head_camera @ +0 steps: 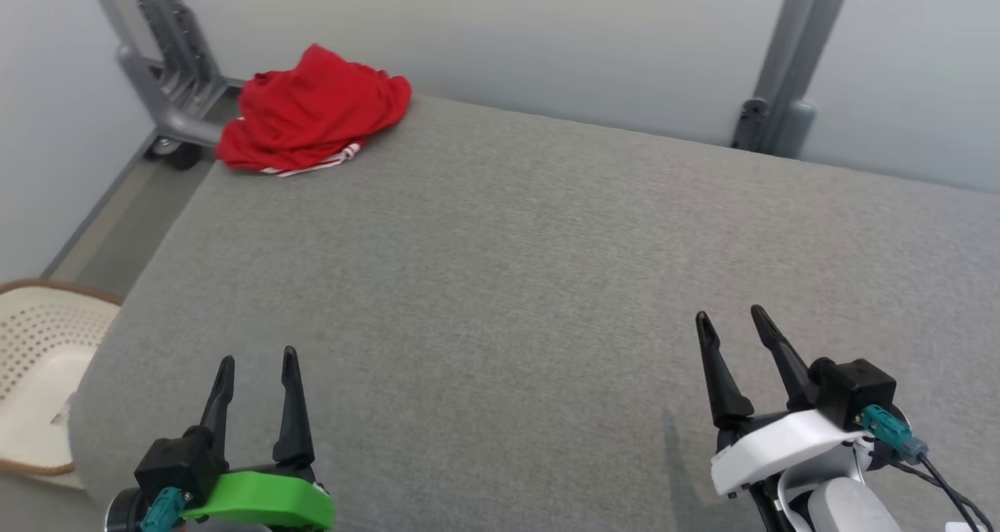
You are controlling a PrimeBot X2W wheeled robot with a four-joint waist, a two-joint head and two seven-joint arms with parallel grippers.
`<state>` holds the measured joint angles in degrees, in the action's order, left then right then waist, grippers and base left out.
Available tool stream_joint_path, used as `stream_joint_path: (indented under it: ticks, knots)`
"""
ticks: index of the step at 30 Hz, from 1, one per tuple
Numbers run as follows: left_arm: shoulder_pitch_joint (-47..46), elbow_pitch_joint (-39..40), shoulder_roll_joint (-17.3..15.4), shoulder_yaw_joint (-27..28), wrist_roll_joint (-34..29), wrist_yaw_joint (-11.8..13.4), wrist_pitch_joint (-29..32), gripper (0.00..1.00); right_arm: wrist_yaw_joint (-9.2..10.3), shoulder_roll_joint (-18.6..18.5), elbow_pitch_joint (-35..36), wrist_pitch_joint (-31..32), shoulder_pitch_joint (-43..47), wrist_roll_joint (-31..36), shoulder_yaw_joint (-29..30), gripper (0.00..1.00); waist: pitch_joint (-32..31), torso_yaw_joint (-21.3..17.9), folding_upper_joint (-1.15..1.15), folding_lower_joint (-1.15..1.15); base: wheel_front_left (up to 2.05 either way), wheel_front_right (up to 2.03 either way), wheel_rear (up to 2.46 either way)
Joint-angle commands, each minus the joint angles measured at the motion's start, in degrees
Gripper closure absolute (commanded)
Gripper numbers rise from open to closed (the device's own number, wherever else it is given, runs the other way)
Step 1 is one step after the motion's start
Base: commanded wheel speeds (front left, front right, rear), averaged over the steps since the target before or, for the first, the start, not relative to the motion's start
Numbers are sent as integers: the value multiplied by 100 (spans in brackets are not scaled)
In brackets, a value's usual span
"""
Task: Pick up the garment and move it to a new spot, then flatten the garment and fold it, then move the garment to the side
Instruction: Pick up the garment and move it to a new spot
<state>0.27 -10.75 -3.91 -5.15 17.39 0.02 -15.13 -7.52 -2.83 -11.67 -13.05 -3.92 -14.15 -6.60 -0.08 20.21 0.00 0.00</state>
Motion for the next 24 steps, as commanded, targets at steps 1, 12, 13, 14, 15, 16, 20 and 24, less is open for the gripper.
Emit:
stream_joint_path:
  ticks: [1,12,13,14,15,16,20,24]
  knots:
    - [74,29,-26,30,-41,17,-1,0,6,-14,-32,-34,4,-50,-35,0,-88,919,0,0,0,0,0]
    - [624,641,20,586,59,217,-1,0,6,-20,-328,65,-737,-157,-1047,0,141,1079,0,0,0,0,0]
    - [675,675,27,606,64,223,-1,0,6,-21,-362,57,-777,-162,-1095,0,150,1082,0,0,0,0,0]
    - [716,705,32,629,73,222,-1,0,6,-22,-394,47,-817,-170,-1135,0,159,1086,0,0,0,0,0]
    - [749,727,34,644,71,218,-1,0,6,-20,-417,36,-848,-178,-1171,0,167,1090,0,0,0,0,0]
    - [782,747,38,661,68,213,-1,0,6,-20,-442,29,-876,-184,-1201,0,176,1094,0,0,0,0,0]
    - [858,799,54,687,69,194,-1,0,6,-20,-489,11,-963,-145,-1236,0,260,1117,0,0,0,0,0]
    - [782,818,74,682,101,162,-2,0,6,-20,-460,61,-1018,-9,-1155,0,466,1136,0,0,0,0,0]
